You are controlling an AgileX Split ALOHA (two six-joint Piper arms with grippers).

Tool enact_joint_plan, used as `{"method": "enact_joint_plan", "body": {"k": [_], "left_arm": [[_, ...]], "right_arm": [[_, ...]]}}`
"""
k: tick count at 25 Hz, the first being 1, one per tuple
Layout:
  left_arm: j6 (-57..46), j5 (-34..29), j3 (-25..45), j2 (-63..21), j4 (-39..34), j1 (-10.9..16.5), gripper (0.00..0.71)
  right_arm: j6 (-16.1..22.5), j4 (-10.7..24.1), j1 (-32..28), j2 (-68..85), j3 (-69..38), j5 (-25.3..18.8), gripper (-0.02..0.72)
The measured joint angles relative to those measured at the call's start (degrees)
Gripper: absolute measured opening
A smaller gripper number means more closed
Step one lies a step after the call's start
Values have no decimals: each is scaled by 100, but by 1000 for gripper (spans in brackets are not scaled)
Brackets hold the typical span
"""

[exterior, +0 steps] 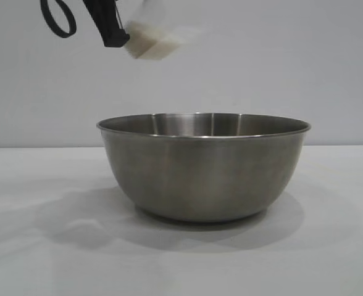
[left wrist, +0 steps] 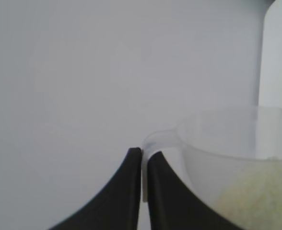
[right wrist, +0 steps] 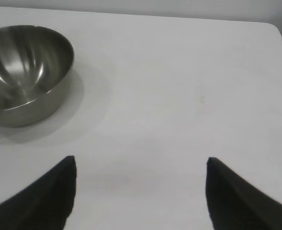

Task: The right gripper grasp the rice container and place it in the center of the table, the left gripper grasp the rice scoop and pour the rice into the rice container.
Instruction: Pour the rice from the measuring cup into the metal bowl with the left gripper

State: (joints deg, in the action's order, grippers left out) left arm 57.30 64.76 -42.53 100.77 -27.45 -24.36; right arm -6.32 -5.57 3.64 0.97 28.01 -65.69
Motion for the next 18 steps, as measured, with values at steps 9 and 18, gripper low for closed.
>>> {"method": "enact_joint_plan", "body": {"k": [9, 18], "left_arm": [[1119, -52, 0, 0, -819, 0, 0], [2430, -169, 0, 0, -1005, 0, 0]], "right_arm": [[-10, 0, 0, 0, 0, 0, 480], [-10, 0, 0, 0, 0, 0, 480]]}}
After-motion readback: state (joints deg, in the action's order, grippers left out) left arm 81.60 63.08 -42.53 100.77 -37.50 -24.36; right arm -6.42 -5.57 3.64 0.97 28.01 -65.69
